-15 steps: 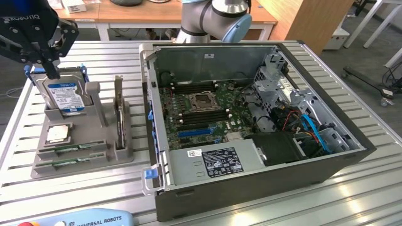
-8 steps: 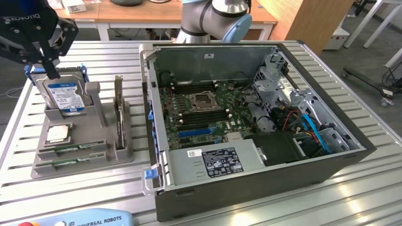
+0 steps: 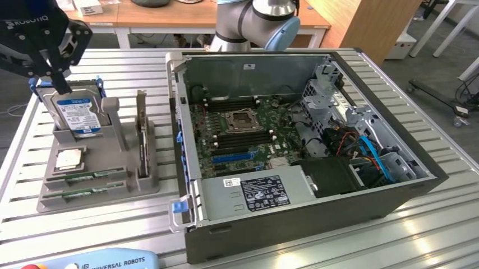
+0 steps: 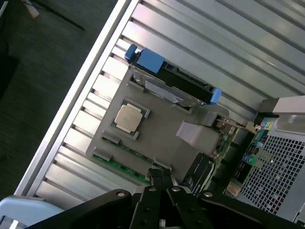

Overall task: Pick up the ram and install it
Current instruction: 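Pick up the ram and move it above insertion slot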

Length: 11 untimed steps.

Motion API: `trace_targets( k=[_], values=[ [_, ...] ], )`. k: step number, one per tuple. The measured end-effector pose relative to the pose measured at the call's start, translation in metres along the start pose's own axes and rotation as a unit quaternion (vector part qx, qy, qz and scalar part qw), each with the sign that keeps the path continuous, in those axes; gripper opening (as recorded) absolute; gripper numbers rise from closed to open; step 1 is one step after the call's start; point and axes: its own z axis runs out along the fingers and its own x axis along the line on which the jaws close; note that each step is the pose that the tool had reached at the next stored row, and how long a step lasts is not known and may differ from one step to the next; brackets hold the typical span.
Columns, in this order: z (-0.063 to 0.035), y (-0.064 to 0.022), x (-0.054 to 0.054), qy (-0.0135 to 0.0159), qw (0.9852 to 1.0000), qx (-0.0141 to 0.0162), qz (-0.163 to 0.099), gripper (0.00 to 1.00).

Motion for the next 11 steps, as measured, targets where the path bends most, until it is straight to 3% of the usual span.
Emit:
trace_targets(
  k=[5, 11],
  values=[
    [0.0, 0.0, 0.0, 0.002, 0.9991, -0.0009, -0.043, 0.1],
    [0.0, 0.0, 0.0, 0.0042, 0.9958, -0.0019, -0.092, 0.1]
  ],
)
